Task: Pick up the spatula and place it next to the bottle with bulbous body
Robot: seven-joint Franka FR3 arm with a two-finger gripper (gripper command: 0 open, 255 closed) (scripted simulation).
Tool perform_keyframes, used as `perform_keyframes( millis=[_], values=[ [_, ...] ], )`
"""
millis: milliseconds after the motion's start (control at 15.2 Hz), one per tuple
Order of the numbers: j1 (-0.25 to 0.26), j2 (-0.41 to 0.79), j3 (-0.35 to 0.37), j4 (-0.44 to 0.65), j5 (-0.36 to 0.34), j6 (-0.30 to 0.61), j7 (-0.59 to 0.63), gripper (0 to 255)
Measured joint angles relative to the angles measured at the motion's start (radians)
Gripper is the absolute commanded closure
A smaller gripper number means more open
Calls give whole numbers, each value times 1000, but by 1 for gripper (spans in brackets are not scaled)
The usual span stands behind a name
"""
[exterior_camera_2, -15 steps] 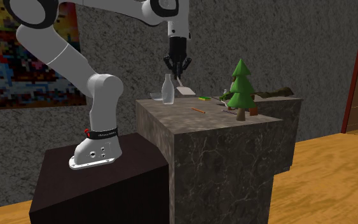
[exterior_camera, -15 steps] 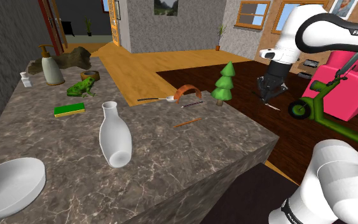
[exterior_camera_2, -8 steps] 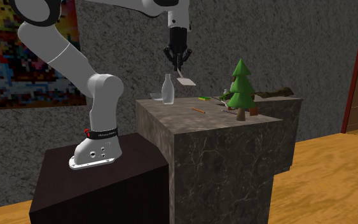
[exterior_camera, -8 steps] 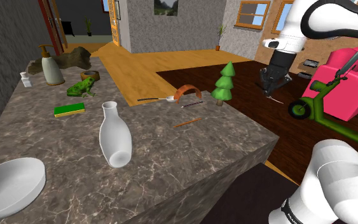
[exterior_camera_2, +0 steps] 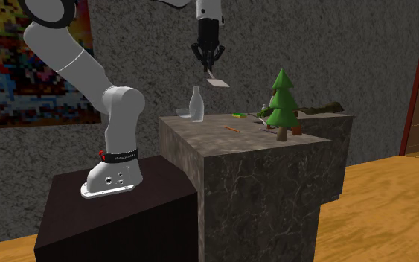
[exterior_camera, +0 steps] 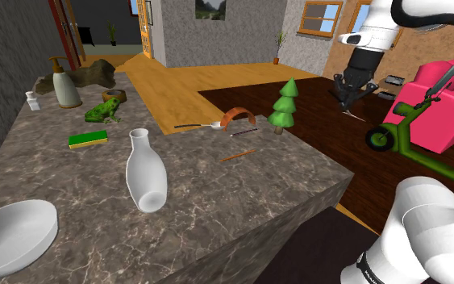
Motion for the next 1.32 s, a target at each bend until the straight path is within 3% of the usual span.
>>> perform_keyframes(
  millis=[528, 1320],
  values=[
    [17, 43, 20, 126, 26, -86, -7, 255],
    [73, 95, 227, 70, 177, -26, 242, 255]
  ],
)
